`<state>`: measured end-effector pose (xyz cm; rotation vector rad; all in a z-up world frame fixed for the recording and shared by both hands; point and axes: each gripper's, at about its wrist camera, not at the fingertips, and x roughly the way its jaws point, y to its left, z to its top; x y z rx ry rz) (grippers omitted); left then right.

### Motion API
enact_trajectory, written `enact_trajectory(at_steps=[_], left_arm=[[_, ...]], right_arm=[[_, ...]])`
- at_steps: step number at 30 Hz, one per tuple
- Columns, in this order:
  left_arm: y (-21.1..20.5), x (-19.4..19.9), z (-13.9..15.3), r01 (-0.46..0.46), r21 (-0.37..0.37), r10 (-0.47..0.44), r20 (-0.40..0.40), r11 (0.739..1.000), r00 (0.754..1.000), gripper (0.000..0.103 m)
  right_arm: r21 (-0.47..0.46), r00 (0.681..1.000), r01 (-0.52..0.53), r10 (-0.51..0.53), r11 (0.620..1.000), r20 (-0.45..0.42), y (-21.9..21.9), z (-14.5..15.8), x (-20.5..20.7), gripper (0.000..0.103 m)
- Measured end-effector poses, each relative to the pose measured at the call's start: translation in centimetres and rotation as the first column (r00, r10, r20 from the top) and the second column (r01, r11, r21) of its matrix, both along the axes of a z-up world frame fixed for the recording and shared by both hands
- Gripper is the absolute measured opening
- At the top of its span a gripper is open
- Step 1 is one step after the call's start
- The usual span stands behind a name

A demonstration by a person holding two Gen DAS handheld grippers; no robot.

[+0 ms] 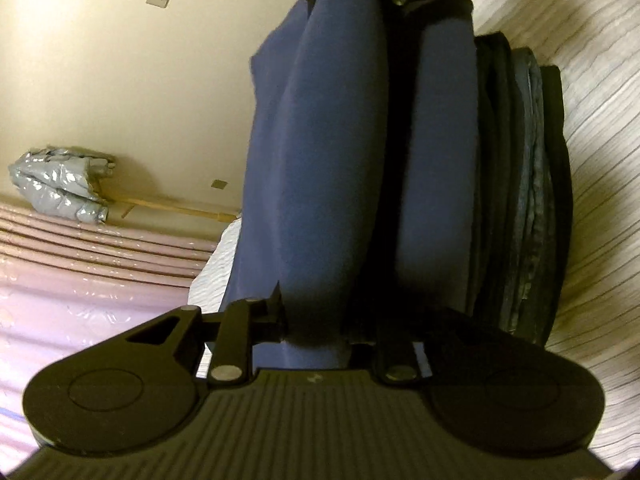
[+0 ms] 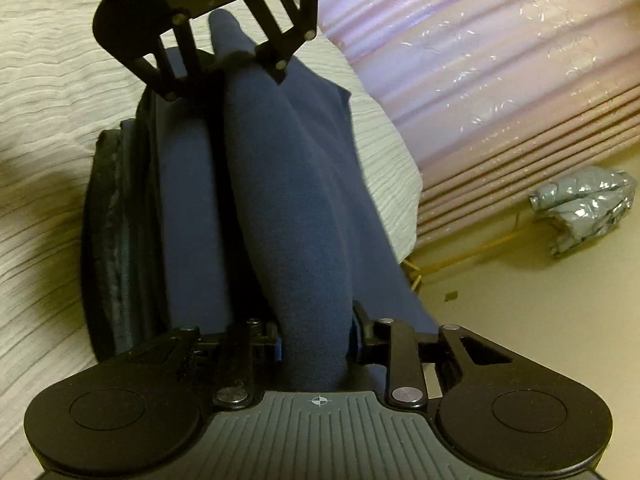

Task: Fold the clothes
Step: 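Lower the folded top onto the stack with both grippers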

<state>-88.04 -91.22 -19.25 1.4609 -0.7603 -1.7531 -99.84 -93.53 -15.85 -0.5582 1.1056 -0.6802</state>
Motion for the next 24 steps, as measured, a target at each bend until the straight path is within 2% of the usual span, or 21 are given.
enact_trajectory(at_steps=[4, 7, 9, 14, 17, 20, 24], left_arm=[[0.7, 1.0, 0.0, 0.011, -0.016, -0.010, 0.021, 1.000, 1.000, 0.027], [0.7, 2.3, -0.6, -0.020, -0.015, 0.020, 0.028, 1.000, 0.999, 0.026], [0.1, 3.1, -0.5, -0.049, 0.000, 0.049, 0.018, 0.999, 0.999, 0.017], [-0.2, 3.3, 0.4, -0.079, 0.001, 0.079, -0.019, 0.997, 0.997, 0.013], [-0.2, 3.2, 0.7, -0.088, -0.003, 0.088, -0.026, 0.996, 0.996, 0.012], [-0.5, 3.1, 0.6, -0.087, -0.013, 0.087, -0.011, 0.996, 0.996, 0.012], [-1.0, 3.0, 0.4, -0.086, -0.027, 0.087, 0.009, 0.996, 0.996, 0.014]], right_arm=[[-0.021, 0.999, 0.010, -0.011, 1.000, -0.035, 0.4, 0.3, -0.2, 0.033], [-0.020, 0.998, 0.016, -0.018, 1.000, -0.060, 1.3, 0.2, -0.1, 0.034], [-0.018, 0.997, 0.022, -0.024, 1.000, -0.072, 0.9, -0.2, 0.1, 0.034], [0.005, 0.997, 0.055, -0.054, 0.999, -0.060, -0.7, 0.4, 0.9, 0.033], [-0.007, 0.996, 0.051, -0.052, 0.999, -0.073, 0.0, 0.0, 0.9, 0.034], [-0.045, 0.988, 0.020, -0.026, 0.999, -0.149, 0.5, -0.5, 1.3, 0.037], [-0.043, 0.988, 0.040, -0.046, 0.998, -0.150, 1.4, -0.3, 0.5, 0.040]])
